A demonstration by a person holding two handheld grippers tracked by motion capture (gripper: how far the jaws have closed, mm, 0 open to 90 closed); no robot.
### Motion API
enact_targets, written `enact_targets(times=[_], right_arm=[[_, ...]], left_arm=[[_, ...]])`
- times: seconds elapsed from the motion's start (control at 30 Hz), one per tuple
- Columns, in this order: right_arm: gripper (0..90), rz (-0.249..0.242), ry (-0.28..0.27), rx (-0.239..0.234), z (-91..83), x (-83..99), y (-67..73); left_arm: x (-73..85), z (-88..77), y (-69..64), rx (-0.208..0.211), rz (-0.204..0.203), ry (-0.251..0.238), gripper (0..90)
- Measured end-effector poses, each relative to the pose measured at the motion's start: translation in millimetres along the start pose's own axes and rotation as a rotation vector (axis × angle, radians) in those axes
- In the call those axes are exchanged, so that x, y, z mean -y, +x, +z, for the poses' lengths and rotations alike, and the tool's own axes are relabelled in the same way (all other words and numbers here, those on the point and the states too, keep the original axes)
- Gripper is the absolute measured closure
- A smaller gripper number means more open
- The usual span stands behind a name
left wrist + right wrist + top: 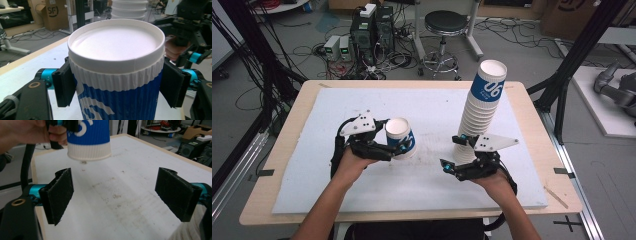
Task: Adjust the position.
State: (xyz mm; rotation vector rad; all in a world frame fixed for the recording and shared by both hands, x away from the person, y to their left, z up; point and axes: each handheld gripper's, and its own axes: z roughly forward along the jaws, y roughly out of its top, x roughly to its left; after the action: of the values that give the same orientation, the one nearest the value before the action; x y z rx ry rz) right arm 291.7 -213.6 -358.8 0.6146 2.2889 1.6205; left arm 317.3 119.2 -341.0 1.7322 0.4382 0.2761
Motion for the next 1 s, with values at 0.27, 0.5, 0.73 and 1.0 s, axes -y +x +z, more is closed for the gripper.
enact_targets(times=[0.27, 0.5, 0.73, 1.0], right_arm=[[15.5, -0.031, 0.003, -0.074, 18.5, -1.9, 13.0], [15.5, -0.031, 0.026, -0.12, 30.9, 1.5, 16.7], [15.5, -0.032, 0.033, -0.148, 42.2, 2.2, 18.8], [18.6, -0.071, 0.044, -0.172, 53.6, 2.0, 20.9]], left_arm=[[2.7, 8.9, -15.5, 0.043, 0.015, 0.017, 25.1], [4.0, 17.6, -24.9, 0.076, 0.021, 0.012, 25.1], [5.0, 24.0, -29.4, 0.107, 0.013, 0.002, 25.2], [3.9, 31.9, -29.1, 0.132, 0.011, 0.0, 25.6]])
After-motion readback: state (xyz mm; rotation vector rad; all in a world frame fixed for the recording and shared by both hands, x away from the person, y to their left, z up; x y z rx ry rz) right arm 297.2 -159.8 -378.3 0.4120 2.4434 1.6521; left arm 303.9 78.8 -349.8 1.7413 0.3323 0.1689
